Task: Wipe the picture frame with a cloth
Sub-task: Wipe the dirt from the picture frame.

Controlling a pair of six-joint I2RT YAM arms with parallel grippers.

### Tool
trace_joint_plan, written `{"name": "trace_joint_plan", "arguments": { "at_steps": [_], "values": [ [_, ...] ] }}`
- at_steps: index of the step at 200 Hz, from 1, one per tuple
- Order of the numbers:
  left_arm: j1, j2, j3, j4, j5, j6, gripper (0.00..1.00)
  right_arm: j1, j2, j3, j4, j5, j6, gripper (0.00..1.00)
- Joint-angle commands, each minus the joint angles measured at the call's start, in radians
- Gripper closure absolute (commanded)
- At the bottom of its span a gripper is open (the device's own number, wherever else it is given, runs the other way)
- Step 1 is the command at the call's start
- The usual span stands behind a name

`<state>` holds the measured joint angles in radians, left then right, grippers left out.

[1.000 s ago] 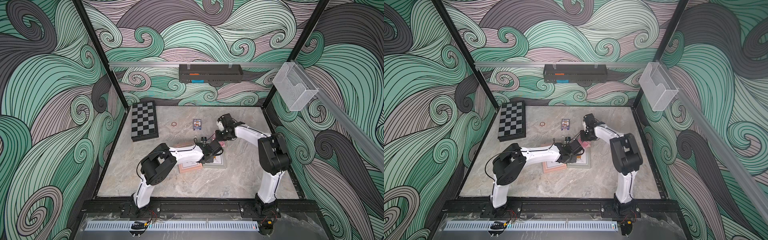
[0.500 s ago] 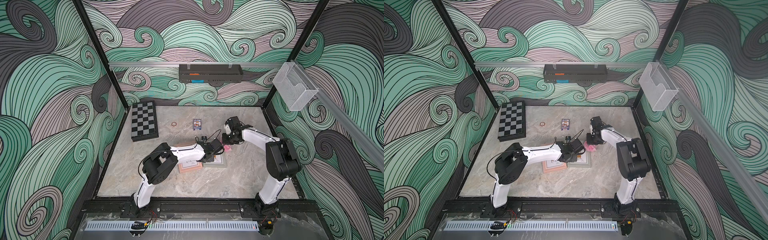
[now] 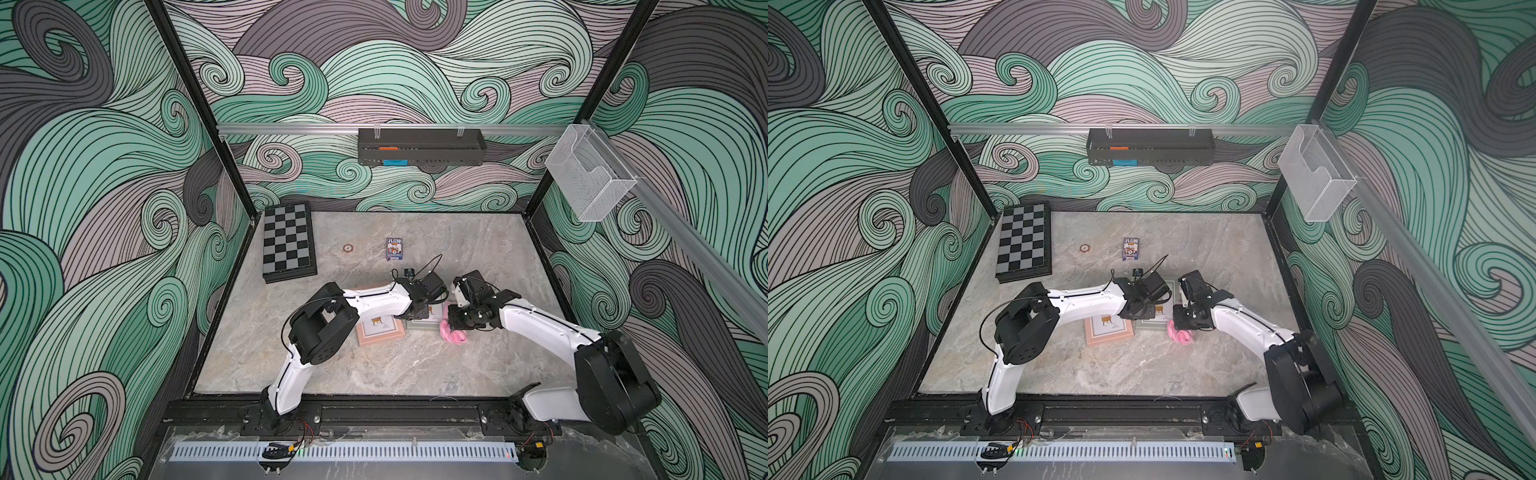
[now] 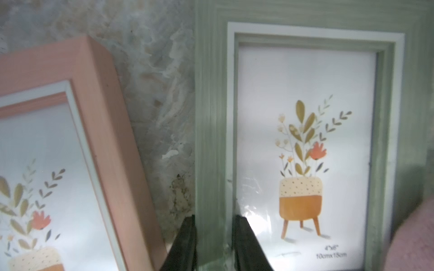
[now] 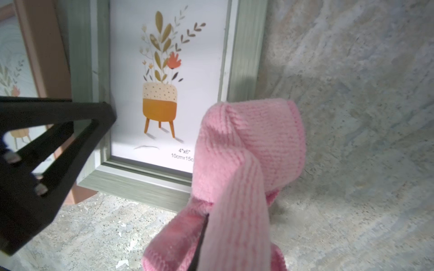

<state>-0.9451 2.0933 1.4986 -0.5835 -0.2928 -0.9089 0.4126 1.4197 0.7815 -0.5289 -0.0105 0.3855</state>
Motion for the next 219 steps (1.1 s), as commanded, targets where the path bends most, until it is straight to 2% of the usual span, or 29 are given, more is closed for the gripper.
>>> {"name": "trace_joint_plan", "arguments": {
  "at_steps": [1, 15, 37, 50, 63, 85, 117, 146, 172, 196, 219],
  "values": [
    [0.017, 0.017, -0.025, -0.025, -0.006, -0.002, 0.91, -0.046, 0.123, 0.169, -0.006, 0.053, -0.041, 1.0],
    [0.017, 0.004, -0.062, -0.006, 0.007, -0.017, 0.91, -0.069, 0.228, 0.309, -0.008, 0.072, -0.073, 1.0],
    [0.014, -0.001, -0.093, 0.015, 0.017, -0.037, 0.91, -0.102, 0.397, 0.474, -0.015, 0.012, -0.106, 1.0],
    [0.015, 0.003, -0.089, 0.018, 0.021, -0.043, 0.91, -0.107, 0.452, 0.494, -0.024, -0.031, -0.107, 1.0],
    [0.015, 0.008, -0.082, 0.022, 0.02, -0.046, 0.91, -0.104, 0.454, 0.445, -0.013, -0.06, -0.092, 1.0],
    [0.016, 0.024, -0.051, 0.015, 0.015, -0.043, 0.91, -0.08, 0.362, 0.271, 0.026, -0.072, -0.06, 1.0],
    [0.022, 0.044, -0.003, 0.007, 0.013, -0.033, 0.91, 0.015, 0.088, -0.011, 0.025, -0.053, 0.001, 1.0],
    [0.025, 0.053, 0.01, 0.014, 0.028, -0.031, 0.91, 0.036, -0.078, -0.109, -0.005, -0.007, 0.046, 1.0],
    [0.023, 0.035, -0.026, 0.033, 0.074, -0.045, 0.92, -0.002, -0.021, 0.035, 0.003, 0.073, -0.008, 1.0],
    [0.019, -0.013, -0.101, 0.066, 0.112, -0.071, 0.92, -0.021, 0.16, 0.255, 0.021, 0.093, -0.065, 1.0],
    [0.016, -0.035, -0.139, 0.077, 0.126, -0.09, 0.92, -0.021, 0.358, 0.434, 0.061, 0.052, -0.112, 1.0]
  ]
}}
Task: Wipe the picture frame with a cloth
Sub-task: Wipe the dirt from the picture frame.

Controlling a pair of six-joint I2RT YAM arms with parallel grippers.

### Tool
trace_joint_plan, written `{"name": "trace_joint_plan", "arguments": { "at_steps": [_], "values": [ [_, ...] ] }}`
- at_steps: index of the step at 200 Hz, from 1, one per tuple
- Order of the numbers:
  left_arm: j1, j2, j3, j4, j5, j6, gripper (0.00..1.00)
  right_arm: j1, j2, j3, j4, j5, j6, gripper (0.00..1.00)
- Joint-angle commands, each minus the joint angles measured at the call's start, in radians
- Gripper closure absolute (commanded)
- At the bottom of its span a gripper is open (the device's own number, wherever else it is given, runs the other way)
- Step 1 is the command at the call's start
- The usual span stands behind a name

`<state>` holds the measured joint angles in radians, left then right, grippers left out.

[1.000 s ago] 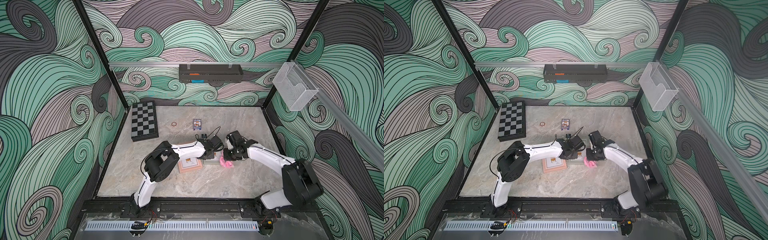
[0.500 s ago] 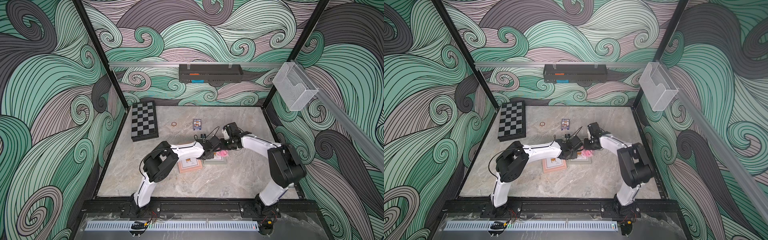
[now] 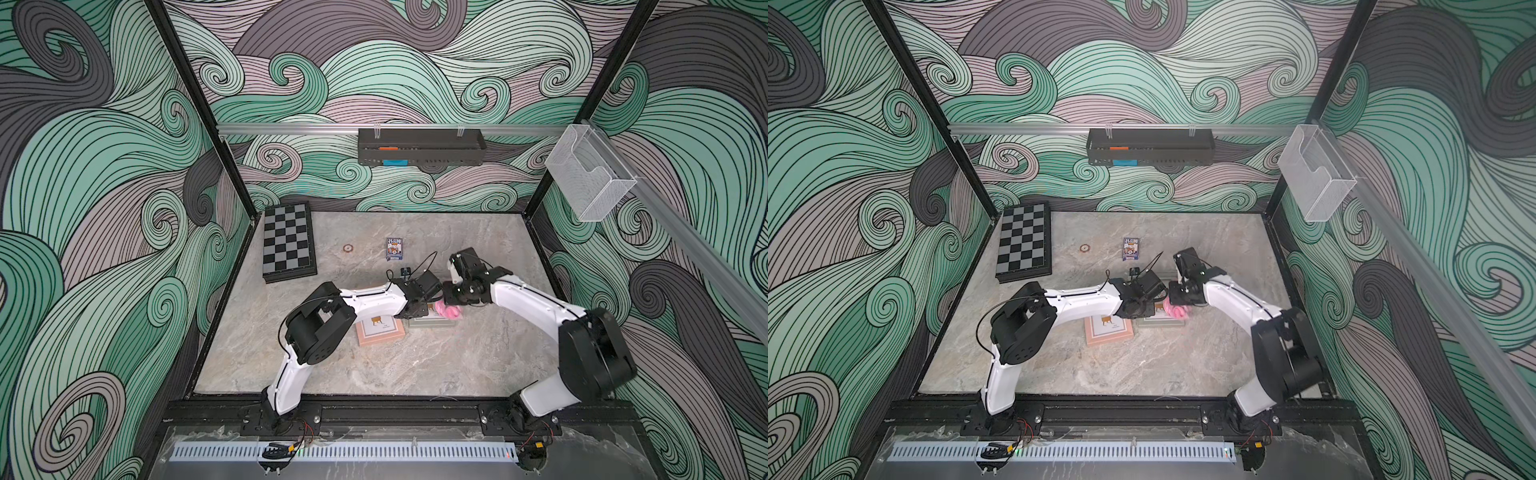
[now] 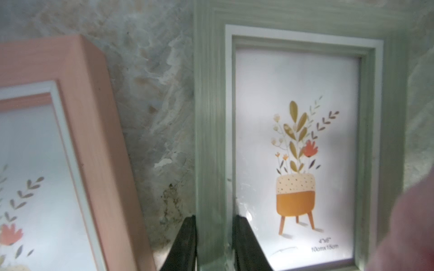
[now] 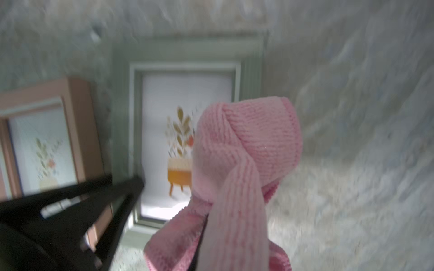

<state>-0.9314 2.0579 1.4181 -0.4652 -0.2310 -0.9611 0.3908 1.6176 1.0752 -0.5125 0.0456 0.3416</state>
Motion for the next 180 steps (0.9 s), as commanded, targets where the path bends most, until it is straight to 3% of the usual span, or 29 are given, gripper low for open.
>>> {"name": "trace_joint_plan", "arguments": {
  "at_steps": [1, 21, 42, 106, 122, 160, 180],
  "values": [
    [0.003, 0.001, -0.058, -0.041, 0.064, -0.037, 0.92, 0.0, 0.169, 0.146, 0.044, -0.009, -0.069, 1.0],
    [0.001, 0.0, -0.058, -0.044, 0.057, -0.053, 0.92, -0.001, 0.313, 0.227, 0.042, -0.064, -0.046, 1.0],
    [0.001, 0.003, -0.051, -0.05, 0.038, -0.064, 0.92, 0.014, 0.341, 0.175, 0.077, -0.089, -0.012, 1.0],
    [0.0, 0.012, 0.013, -0.096, -0.014, -0.053, 0.92, 0.12, 0.02, -0.202, 0.069, 0.001, 0.089, 1.0],
    [-0.001, 0.015, 0.012, -0.096, -0.004, -0.047, 0.92, 0.112, 0.056, -0.15, 0.068, 0.059, 0.059, 1.0],
    [-0.011, -0.001, -0.032, -0.087, 0.0, -0.055, 0.92, 0.042, 0.286, 0.123, 0.079, 0.061, -0.022, 1.0],
    [-0.013, -0.007, -0.046, -0.08, -0.002, -0.059, 0.92, 0.037, 0.302, 0.125, 0.081, 0.032, -0.016, 1.0]
  ]
}}
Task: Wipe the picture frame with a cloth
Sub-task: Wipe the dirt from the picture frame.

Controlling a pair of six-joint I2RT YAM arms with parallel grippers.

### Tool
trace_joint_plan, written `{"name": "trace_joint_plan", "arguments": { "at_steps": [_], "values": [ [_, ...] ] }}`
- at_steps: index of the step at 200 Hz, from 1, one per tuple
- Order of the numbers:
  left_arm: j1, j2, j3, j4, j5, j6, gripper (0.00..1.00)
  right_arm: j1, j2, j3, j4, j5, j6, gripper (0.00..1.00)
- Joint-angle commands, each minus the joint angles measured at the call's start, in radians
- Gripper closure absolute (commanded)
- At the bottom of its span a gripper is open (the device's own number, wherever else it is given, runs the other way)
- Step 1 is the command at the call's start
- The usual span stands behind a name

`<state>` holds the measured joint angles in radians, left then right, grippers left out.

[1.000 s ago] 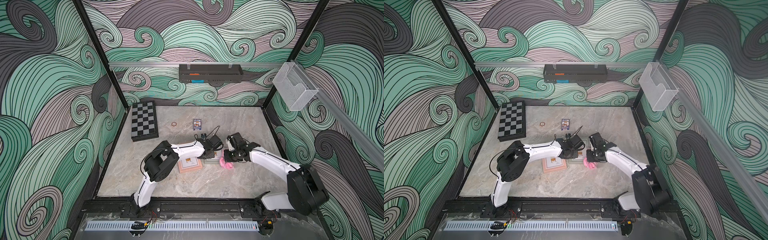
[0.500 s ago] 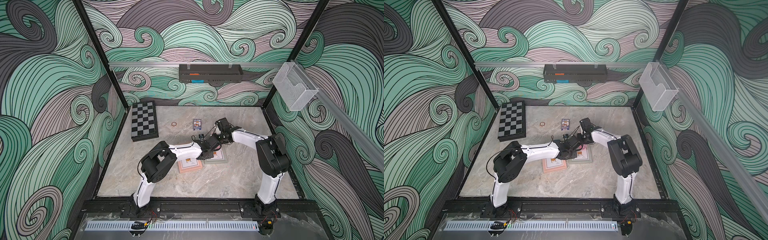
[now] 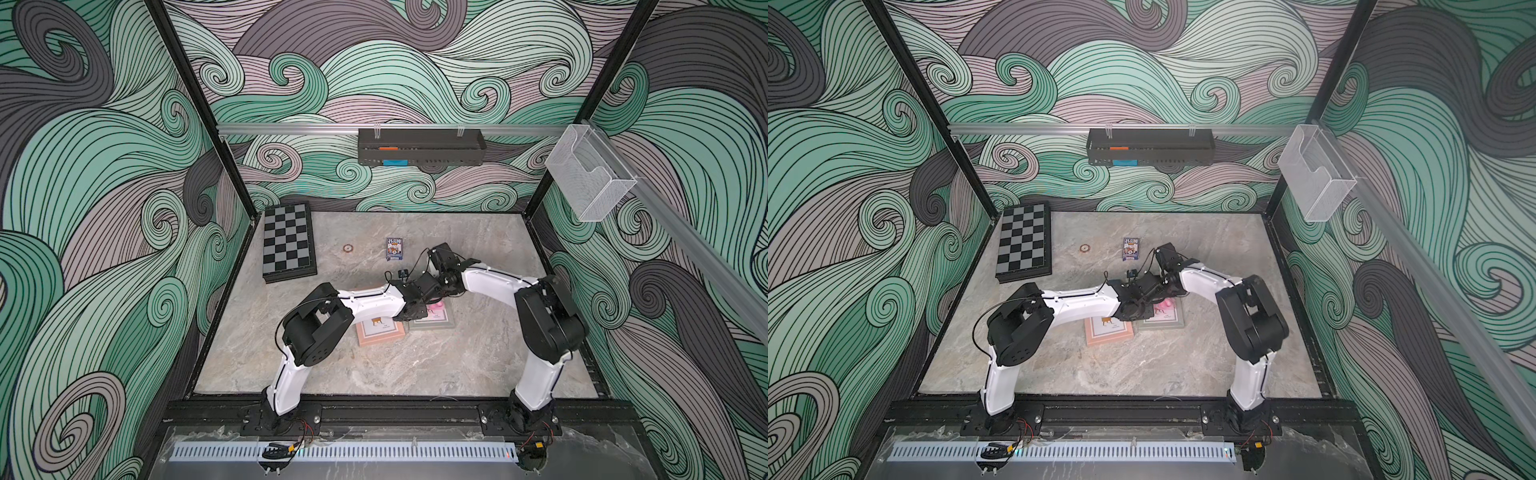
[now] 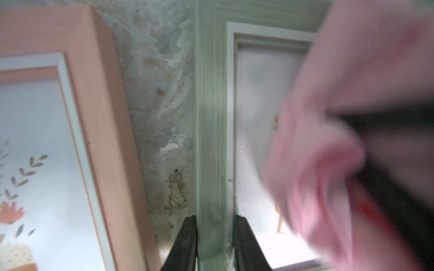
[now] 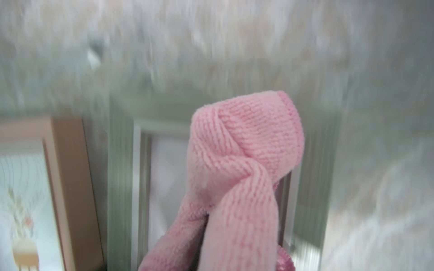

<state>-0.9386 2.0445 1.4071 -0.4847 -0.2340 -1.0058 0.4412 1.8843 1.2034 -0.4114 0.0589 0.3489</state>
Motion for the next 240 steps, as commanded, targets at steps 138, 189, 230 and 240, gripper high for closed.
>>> {"name": "trace_joint_plan", "arguments": {
  "at_steps": [138, 189, 230, 240],
  "values": [
    [-0.014, 0.001, -0.04, -0.041, 0.008, -0.015, 0.92, -0.033, 0.131, 0.117, 0.048, -0.209, 0.022, 1.0],
    [-0.01, 0.03, 0.002, -0.055, -0.028, -0.005, 0.93, 0.068, -0.062, -0.169, 0.06, -0.207, 0.054, 1.0],
    [-0.006, 0.035, 0.012, -0.055, -0.044, 0.0, 0.92, 0.06, -0.371, -0.363, -0.074, 0.063, 0.051, 1.0],
    [-0.005, 0.034, 0.015, -0.056, -0.044, 0.003, 0.93, 0.052, -0.435, -0.383, -0.112, 0.105, 0.044, 1.0]
  ]
}}
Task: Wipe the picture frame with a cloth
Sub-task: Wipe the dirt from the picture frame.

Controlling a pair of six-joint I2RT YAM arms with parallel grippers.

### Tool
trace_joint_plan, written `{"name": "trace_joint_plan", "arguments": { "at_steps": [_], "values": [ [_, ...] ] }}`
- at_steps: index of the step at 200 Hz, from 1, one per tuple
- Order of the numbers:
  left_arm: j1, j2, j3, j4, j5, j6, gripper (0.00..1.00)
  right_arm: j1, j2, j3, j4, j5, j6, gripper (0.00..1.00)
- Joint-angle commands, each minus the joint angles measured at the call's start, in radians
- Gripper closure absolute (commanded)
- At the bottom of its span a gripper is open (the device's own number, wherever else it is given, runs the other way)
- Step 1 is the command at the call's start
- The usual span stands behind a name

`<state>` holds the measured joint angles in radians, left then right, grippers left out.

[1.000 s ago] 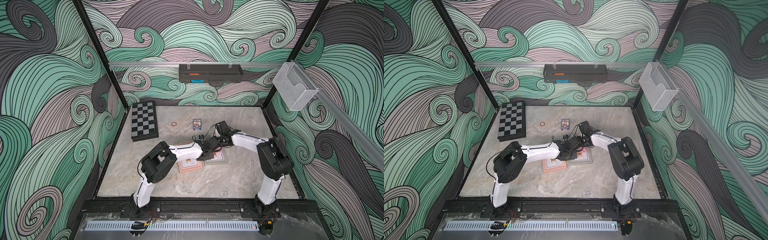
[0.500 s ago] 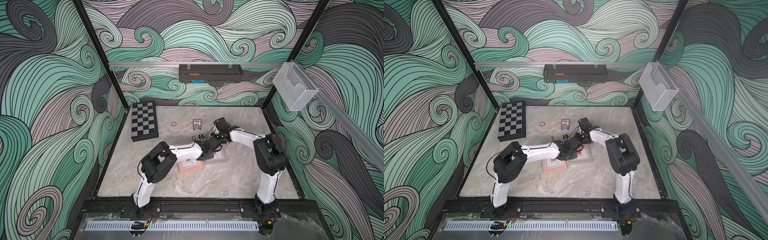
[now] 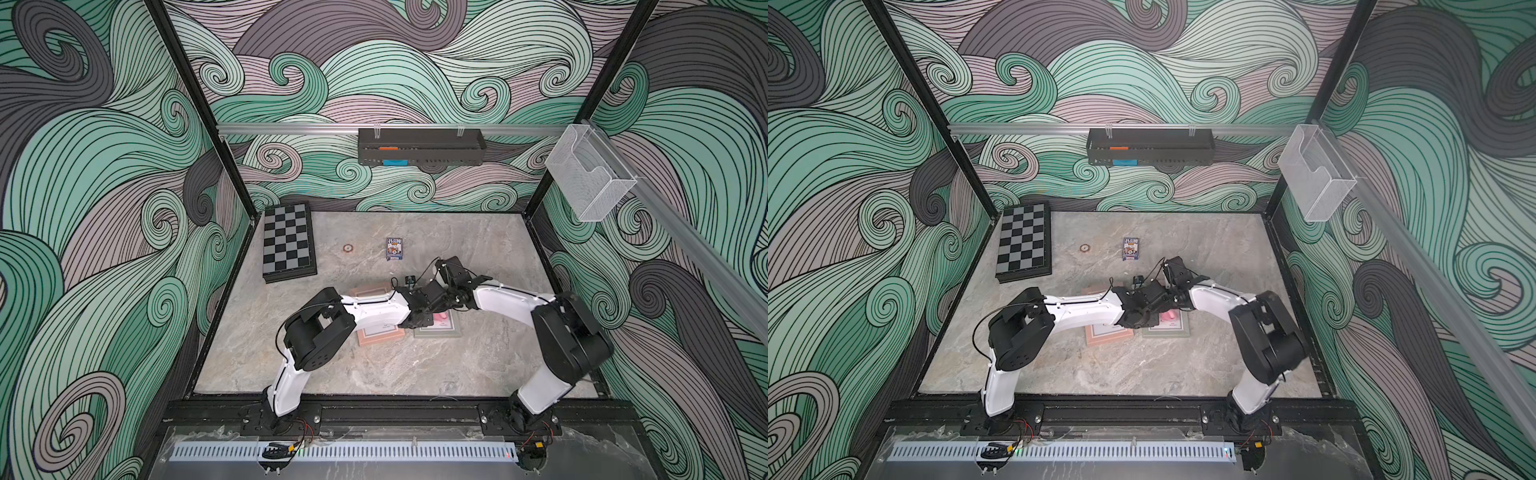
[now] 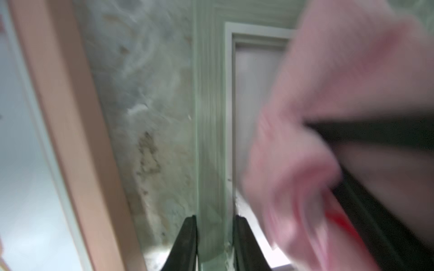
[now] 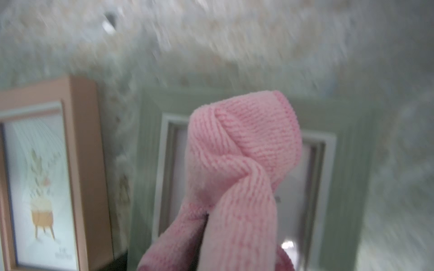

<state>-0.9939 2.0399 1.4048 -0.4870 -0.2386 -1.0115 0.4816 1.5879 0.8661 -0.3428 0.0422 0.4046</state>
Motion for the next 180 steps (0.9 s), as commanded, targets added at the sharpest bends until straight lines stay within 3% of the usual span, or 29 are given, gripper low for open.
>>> {"name": "trace_joint_plan", "arguments": {
  "at_steps": [1, 35, 61, 93, 127, 180],
  "values": [
    [0.051, 0.039, 0.017, -0.053, -0.039, 0.009, 0.93, 0.012, -0.144, -0.048, -0.183, 0.124, -0.013, 1.0],
    [0.051, 0.044, 0.025, -0.053, -0.037, 0.012, 0.93, 0.009, -0.36, -0.108, -0.259, 0.168, -0.001, 1.0],
    [0.052, 0.055, 0.033, -0.054, -0.039, 0.009, 0.93, 0.014, -0.444, -0.175, -0.297, 0.094, 0.036, 1.0],
    [0.052, 0.076, 0.069, -0.057, -0.012, 0.007, 0.94, 0.059, -0.41, -0.298, -0.089, -0.098, 0.137, 1.0],
    [0.051, 0.059, 0.045, -0.035, 0.03, -0.014, 0.93, 0.144, -0.408, -0.315, 0.065, -0.108, 0.224, 1.0],
    [0.053, 0.036, 0.0, -0.032, 0.032, -0.048, 0.94, 0.168, -0.342, -0.322, 0.159, -0.183, 0.283, 0.99]
  ]
}}
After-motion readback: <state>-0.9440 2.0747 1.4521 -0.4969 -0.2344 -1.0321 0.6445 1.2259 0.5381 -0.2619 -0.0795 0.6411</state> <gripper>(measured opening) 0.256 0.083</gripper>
